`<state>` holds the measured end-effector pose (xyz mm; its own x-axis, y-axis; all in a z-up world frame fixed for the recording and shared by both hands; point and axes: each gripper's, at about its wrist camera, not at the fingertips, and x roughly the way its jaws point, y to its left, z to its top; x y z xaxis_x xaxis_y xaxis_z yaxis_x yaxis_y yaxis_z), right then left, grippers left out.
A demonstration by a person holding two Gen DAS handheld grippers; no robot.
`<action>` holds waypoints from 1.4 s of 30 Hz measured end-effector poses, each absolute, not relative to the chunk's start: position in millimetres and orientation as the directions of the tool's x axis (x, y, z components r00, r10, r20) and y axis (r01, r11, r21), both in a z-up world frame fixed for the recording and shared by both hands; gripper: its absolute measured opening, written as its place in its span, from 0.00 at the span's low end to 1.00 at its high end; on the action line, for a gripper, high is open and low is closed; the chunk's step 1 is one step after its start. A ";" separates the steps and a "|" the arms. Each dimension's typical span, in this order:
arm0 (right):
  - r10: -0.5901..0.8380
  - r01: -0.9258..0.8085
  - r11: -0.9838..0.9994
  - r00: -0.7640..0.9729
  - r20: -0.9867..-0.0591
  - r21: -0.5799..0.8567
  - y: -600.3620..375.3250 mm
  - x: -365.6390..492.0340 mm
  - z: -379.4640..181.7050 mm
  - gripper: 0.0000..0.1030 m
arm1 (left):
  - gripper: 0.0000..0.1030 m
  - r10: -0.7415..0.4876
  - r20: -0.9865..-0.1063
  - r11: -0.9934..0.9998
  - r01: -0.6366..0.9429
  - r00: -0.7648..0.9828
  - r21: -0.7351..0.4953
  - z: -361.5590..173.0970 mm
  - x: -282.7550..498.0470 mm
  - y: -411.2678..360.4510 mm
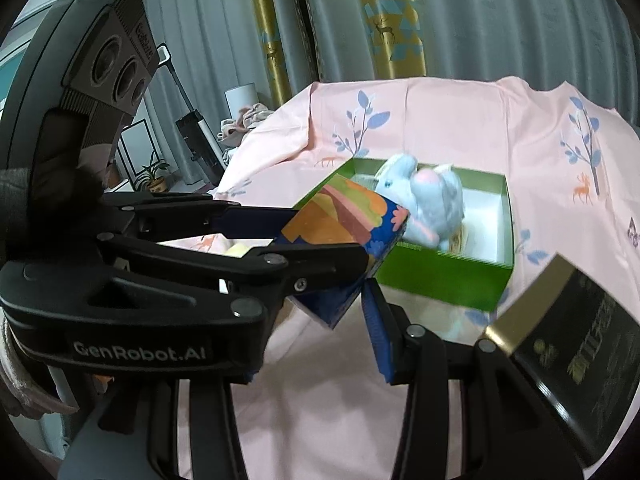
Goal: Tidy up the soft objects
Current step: 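Lift the tissue pack with the left gripper over the green box, then lower the tissue pack into the green box and open the left gripper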
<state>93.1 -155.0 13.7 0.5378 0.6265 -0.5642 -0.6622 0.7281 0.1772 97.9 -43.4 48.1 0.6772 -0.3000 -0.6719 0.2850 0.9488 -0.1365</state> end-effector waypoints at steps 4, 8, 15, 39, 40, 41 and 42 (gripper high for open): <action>0.625 -0.660 0.732 0.551 -0.554 0.170 -147.5 109.7 21.6 0.43 | 0.49 -0.293 -0.666 0.950 0.286 0.686 -0.124 57.2 116.0 -36.9; 0.630 -0.650 0.737 0.560 -0.537 0.186 -138.8 134.6 36.9 0.43 | 0.49 -0.291 -0.658 0.951 0.284 0.694 -0.121 74.5 144.0 -26.7; 0.634 -0.636 0.741 0.558 -0.536 0.214 -117.1 183.7 54.4 0.42 | 0.49 -0.308 -0.669 0.950 0.257 0.677 -0.177 89.9 197.9 -2.2; 0.527 -0.658 0.750 0.535 -0.661 0.065 -54.4 247.0 17.5 0.43 | 0.49 -0.305 -0.695 0.947 0.129 0.651 -0.295 32.7 259.2 51.2; 0.534 -0.666 0.743 0.530 -0.659 0.067 -52.3 246.5 18.5 0.43 | 0.49 -0.304 -0.695 0.946 0.122 0.652 -0.299 33.2 257.9 55.0; 0.537 -0.671 0.738 0.525 -0.660 0.067 -49.9 246.5 18.5 0.43 | 0.49 -0.298 -0.695 0.947 0.111 0.654 -0.302 32.8 256.0 59.6; 0.539 -0.677 0.733 0.519 -0.663 0.066 -46.2 246.0 18.1 0.43 | 0.49 -0.292 -0.697 0.948 0.104 0.655 -0.299 31.9 254.9 62.0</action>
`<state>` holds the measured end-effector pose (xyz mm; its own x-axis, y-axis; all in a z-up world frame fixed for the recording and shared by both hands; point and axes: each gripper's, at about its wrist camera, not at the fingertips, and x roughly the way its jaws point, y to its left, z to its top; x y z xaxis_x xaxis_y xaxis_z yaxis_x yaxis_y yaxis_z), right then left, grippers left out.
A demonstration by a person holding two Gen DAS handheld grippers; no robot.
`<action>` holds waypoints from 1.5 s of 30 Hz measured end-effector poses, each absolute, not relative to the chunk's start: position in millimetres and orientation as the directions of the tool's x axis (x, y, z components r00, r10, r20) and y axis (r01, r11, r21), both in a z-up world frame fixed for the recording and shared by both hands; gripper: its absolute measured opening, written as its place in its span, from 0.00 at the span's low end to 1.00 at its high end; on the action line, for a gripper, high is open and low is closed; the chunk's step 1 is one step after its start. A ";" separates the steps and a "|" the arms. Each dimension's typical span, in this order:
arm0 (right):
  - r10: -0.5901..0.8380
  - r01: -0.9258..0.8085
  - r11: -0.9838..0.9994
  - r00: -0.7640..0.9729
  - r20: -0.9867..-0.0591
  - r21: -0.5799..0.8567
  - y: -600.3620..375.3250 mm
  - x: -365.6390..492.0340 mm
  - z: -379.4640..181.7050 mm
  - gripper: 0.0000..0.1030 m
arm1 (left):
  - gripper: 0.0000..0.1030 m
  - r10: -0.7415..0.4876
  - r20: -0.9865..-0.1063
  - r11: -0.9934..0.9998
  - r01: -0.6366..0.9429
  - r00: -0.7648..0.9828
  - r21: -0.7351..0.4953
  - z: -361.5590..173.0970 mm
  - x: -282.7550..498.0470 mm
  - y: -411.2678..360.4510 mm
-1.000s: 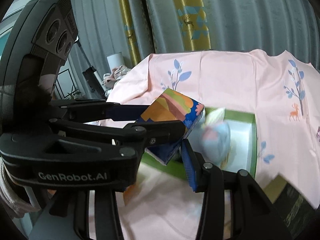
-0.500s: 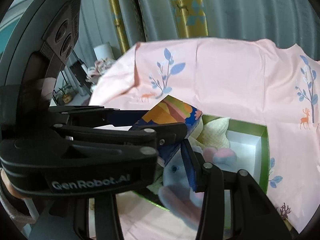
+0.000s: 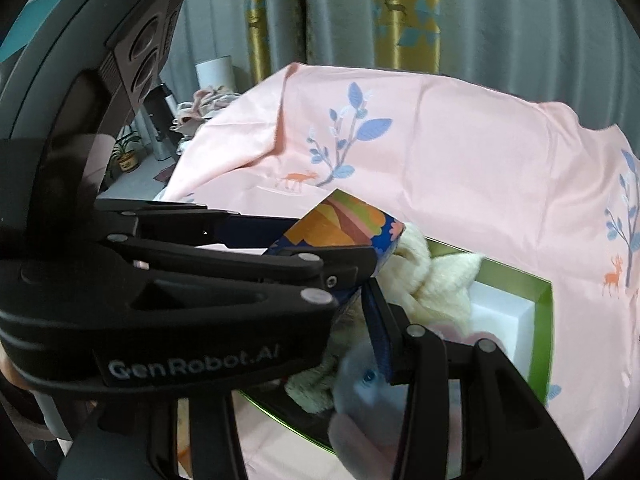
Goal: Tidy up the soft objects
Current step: 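Lower the tissue pack into the green box and open the left gripper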
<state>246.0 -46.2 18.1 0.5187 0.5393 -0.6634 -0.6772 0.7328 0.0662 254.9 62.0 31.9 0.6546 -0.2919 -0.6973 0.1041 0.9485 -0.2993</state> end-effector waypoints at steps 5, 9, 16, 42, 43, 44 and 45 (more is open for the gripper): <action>0.526 -0.698 0.714 0.477 -0.704 0.060 -30.5 241.9 3.5 0.43 | 0.49 -0.281 -0.724 0.947 0.058 0.630 -0.317 12.4 249.7 75.7; 0.495 -0.704 0.708 0.433 -0.754 0.060 -24.2 240.3 -17.4 0.43 | 0.49 -0.259 -0.762 0.954 0.036 0.593 -0.296 -9.6 247.5 73.5; 0.442 -0.695 0.718 0.436 -0.784 0.019 -28.2 242.1 -29.1 0.43 | 0.49 -0.249 -0.778 0.963 0.060 0.577 -0.264 -19.4 248.3 60.7; 0.444 -0.639 0.763 0.404 -0.800 0.101 -50.6 245.3 -36.8 0.55 | 0.71 -0.215 -0.822 0.975 0.070 0.527 -0.210 -30.6 255.3 33.3; 0.446 -0.635 0.766 0.412 -0.795 0.101 -52.4 244.7 -35.1 0.60 | 0.76 -0.207 -0.828 0.977 0.072 0.522 -0.199 -32.1 255.3 31.6; 0.444 -0.632 0.769 0.416 -0.794 0.099 -54.0 243.9 -34.4 0.62 | 0.77 -0.209 -0.827 0.977 0.067 0.522 -0.204 -32.4 254.9 31.8; 0.446 -0.628 0.771 0.418 -0.791 0.103 -55.4 243.2 -34.0 0.63 | 0.78 -0.205 -0.828 0.977 0.062 0.522 -0.203 -32.6 254.4 31.8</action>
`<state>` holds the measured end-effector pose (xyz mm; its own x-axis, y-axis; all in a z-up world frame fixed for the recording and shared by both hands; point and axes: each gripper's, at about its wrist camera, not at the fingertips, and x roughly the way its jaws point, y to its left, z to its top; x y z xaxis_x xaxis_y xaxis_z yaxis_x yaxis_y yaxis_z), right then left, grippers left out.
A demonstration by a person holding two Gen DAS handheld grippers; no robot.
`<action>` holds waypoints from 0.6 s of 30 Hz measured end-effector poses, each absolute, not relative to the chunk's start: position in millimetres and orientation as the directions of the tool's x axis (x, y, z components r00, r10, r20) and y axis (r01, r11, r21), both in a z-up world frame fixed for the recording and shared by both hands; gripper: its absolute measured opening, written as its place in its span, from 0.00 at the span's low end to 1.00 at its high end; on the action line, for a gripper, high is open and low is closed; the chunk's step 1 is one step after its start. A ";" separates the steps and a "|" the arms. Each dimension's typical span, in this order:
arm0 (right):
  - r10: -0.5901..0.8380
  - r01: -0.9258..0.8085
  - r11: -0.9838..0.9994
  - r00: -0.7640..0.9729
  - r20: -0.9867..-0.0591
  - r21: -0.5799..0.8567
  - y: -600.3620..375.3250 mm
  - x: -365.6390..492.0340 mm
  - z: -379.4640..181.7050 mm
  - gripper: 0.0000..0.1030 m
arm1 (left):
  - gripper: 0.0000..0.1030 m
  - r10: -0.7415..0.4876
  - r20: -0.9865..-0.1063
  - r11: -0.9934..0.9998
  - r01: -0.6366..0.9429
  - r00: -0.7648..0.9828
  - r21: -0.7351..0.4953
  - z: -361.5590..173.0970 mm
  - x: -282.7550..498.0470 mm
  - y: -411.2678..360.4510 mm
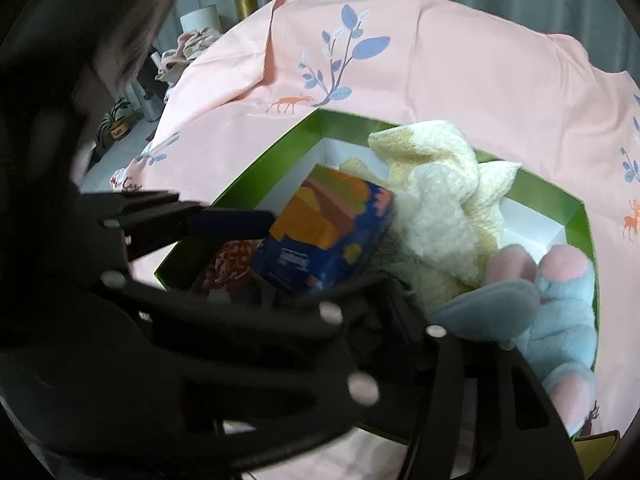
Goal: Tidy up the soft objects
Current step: 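Lower the tissue pack into the green box and open the left gripper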
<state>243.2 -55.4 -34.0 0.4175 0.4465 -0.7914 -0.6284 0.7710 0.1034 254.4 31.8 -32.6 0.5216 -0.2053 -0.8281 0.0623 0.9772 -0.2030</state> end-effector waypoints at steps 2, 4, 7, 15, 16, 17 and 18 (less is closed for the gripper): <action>0.455 -0.624 0.773 0.415 -0.788 0.117 -59.0 242.3 -33.1 0.63 | 0.78 -0.195 -0.829 0.979 0.056 0.524 -0.195 -32.0 253.4 31.6; 0.457 -0.618 0.777 0.419 -0.784 0.122 -62.6 240.9 -31.7 0.63 | 0.78 -0.182 -0.830 0.982 0.051 0.527 -0.183 -30.2 251.7 30.4; 0.461 -0.606 0.784 0.428 -0.778 0.131 -69.5 238.9 -28.3 0.64 | 0.84 -0.155 -0.827 0.987 0.045 0.541 -0.155 -25.2 247.3 29.3; 0.434 -0.559 0.821 0.480 -0.762 0.116 -92.2 232.0 -13.2 0.74 | 0.89 -0.092 -0.791 0.996 0.040 0.605 -0.085 -2.5 231.8 26.8; 0.428 -0.554 0.825 0.490 -0.759 0.107 -95.5 230.2 -10.1 0.74 | 0.89 -0.083 -0.786 0.996 0.037 0.613 -0.076 0.3 230.0 26.6; 0.422 -0.549 0.830 0.499 -0.756 0.101 -98.4 228.3 -7.1 0.75 | 0.89 -0.077 -0.781 0.997 0.037 0.620 -0.069 3.1 228.0 26.5; 0.418 -0.544 0.834 0.507 -0.754 0.096 -101.3 227.0 -4.5 0.77 | 0.89 -0.073 -0.776 0.997 0.036 0.626 -0.064 6.2 226.1 26.3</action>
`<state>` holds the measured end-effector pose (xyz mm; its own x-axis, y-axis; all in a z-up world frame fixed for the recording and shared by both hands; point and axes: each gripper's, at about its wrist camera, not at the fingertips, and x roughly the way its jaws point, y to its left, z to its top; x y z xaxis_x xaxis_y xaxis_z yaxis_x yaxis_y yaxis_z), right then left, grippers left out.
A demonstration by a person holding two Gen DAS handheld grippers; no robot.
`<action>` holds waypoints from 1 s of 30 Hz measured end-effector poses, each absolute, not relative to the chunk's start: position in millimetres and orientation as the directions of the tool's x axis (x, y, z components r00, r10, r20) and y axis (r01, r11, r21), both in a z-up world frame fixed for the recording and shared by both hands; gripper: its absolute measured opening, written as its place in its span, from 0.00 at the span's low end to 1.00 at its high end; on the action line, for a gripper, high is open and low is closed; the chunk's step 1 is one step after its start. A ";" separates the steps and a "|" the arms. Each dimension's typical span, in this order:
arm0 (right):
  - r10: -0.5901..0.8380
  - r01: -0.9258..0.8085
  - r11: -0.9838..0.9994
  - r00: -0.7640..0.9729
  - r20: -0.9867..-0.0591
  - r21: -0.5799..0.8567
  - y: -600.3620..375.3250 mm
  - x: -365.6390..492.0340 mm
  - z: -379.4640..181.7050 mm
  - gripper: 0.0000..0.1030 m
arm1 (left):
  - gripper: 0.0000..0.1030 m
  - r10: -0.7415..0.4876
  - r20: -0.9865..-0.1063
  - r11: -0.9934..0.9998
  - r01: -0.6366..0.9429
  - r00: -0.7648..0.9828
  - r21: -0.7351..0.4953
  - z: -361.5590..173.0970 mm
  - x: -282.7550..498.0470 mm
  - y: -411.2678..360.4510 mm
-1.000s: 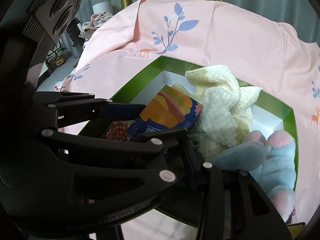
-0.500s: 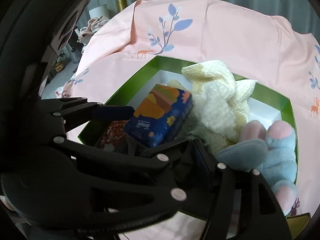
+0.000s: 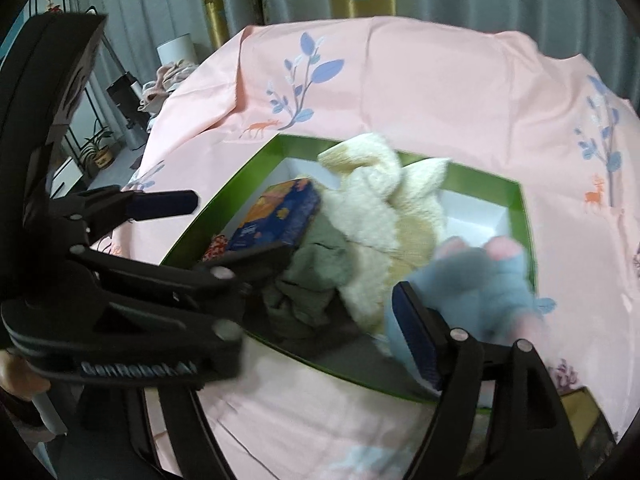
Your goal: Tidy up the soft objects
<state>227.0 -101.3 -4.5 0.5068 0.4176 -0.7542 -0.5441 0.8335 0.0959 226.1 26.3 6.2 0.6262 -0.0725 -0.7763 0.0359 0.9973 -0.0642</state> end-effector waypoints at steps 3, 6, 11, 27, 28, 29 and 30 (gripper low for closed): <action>0.386 -0.519 0.852 0.535 -0.752 0.068 -110.4 222.8 2.7 0.88 | 0.94 -0.053 -0.763 0.999 0.026 0.644 -0.047 13.9 220.3 26.2; 0.343 -0.487 0.873 0.560 -0.754 0.035 -118.2 218.4 7.8 0.97 | 0.95 -0.023 -0.754 1.000 0.006 0.657 -0.026 19.6 213.9 25.9; 0.260 -0.414 0.910 0.580 -0.772 -0.005 -132.1 216.6 11.5 0.99 | 0.96 -0.005 -0.748 1.000 -0.009 0.664 -0.014 27.2 203.4 27.3; 0.201 -0.308 0.951 0.593 -0.780 0.012 -152.3 200.4 29.7 0.99 | 0.96 0.024 -0.806 0.995 -0.096 0.592 -0.041 47.3 171.5 29.3; 0.202 -0.308 0.951 0.593 -0.779 0.012 -152.5 199.4 30.7 0.99 | 0.96 0.046 -0.813 0.993 -0.113 0.581 -0.025 47.4 170.9 28.9; 0.200 -0.307 0.952 0.594 -0.780 0.010 -152.6 199.1 31.4 0.99 | 0.96 0.059 -0.815 0.992 -0.123 0.576 -0.015 47.9 169.6 28.5; 0.198 -0.307 0.952 0.594 -0.780 0.008 -152.4 198.9 32.0 0.99 | 0.96 0.078 -0.815 0.991 -0.135 0.574 0.000 48.5 167.7 28.5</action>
<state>198.9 -152.4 32.0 0.5936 0.1975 -0.7802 -0.3068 0.9517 0.0075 167.7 28.5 48.5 0.5740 0.0779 -0.8151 -0.1350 0.9908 -0.0004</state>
